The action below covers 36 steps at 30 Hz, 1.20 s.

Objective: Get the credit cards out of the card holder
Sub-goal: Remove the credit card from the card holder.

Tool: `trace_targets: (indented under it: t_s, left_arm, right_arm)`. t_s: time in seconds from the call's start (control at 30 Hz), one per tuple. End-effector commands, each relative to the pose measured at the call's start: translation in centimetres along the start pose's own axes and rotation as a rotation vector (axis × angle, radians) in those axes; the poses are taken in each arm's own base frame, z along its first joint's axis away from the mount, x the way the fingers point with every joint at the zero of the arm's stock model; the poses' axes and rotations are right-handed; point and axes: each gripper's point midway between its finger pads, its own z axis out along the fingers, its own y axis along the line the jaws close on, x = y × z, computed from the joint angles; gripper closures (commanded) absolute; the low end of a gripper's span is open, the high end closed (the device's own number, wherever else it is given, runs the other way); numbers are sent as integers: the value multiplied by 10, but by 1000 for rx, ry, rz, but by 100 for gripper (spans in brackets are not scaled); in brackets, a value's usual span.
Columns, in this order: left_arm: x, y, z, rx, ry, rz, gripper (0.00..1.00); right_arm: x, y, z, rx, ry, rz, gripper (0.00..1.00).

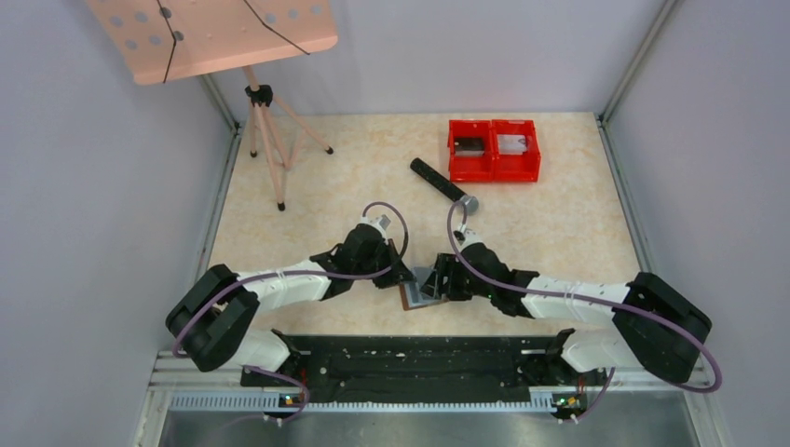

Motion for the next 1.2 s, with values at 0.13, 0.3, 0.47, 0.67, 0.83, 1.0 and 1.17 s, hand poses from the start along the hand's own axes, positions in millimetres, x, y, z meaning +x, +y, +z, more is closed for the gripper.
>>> trace_targets:
  t_s: [0.13, 0.3, 0.47, 0.67, 0.83, 1.0, 1.17]
  left_arm:
    - [-6, -24, -7, 104, -26, 25, 100]
    - [-6, -25, -7, 107, -23, 26, 100]
    - [-16, 1, -12, -63, -81, -9, 100]
    - [-12, 19, -18, -128, -94, -23, 93]
    - [-9, 21, -17, -132, -82, -31, 89]
    - [-8, 18, -17, -114, -75, -22, 85]
    - [-4, 17, -11, -89, -54, -19, 85]
  right_arm:
    - [-23, 26, -9, -48, -56, -27, 44]
    - [-24, 27, -7, -58, -55, -48, 42]
    - [-22, 28, -3, -63, -45, -60, 48]
    - [-29, 36, 0, -80, -58, -69, 60]
    - [-26, 30, 8, -52, -42, -67, 50]
    - [-14, 16, 17, -11, -12, -50, 52]
    - [-8, -5, 17, 57, -23, -27, 68]
